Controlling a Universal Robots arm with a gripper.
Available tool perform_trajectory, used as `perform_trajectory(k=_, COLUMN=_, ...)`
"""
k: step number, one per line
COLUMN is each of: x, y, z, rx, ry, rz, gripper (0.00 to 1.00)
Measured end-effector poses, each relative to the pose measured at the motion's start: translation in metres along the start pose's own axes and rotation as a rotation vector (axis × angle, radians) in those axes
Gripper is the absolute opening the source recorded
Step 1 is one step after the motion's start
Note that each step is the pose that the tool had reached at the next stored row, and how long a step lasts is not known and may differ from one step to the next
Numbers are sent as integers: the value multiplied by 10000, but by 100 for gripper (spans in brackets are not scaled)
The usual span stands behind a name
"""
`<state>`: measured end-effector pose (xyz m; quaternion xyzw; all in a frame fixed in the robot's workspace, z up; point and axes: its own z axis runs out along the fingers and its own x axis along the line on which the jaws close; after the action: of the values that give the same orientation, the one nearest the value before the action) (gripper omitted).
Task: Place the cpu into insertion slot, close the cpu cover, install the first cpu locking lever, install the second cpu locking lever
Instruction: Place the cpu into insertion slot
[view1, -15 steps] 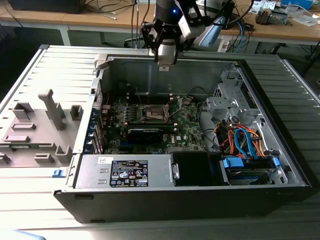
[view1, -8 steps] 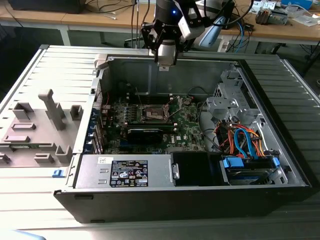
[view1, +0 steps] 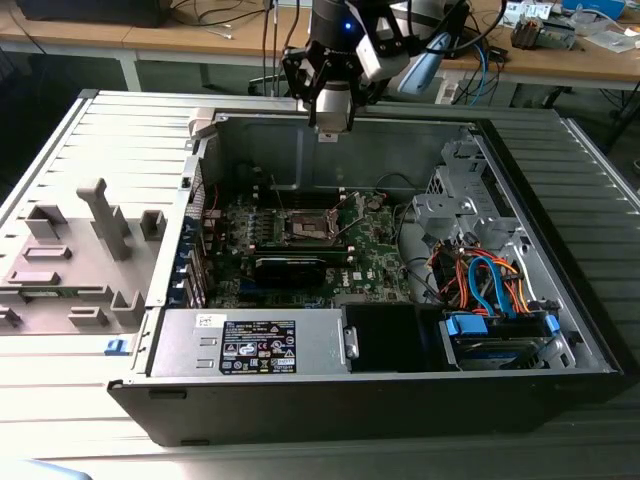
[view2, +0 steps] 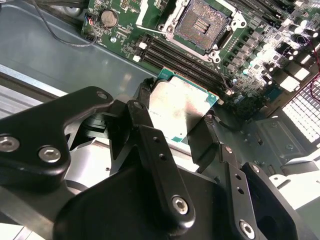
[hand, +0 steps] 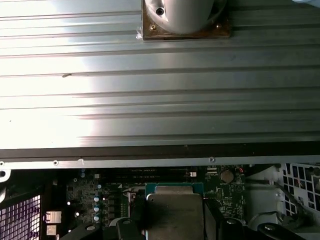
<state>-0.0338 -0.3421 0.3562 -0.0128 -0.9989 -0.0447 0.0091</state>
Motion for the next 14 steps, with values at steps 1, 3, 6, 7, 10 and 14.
perform_trajectory(k=1, x=0, y=0, z=2, rx=-1, ry=-1, rz=0, gripper=55)
perform_trajectory(k=3, x=0, y=-1, z=6, rx=-1, ry=-1, rz=0, gripper=55)
perform_trajectory(k=6, x=0, y=-1, z=12, rx=-1, ry=-1, rz=0, gripper=55)
perform_trajectory(k=7, x=0, y=-1, z=14, rx=-1, ry=-1, rz=0, gripper=55)
perform_trajectory(k=10, x=0, y=-2, z=21, rx=-2, ry=-1, rz=0, gripper=55)
perform_trajectory(k=14, x=1, y=-6, z=29, rx=-1, ry=-1, rz=2, gripper=55)
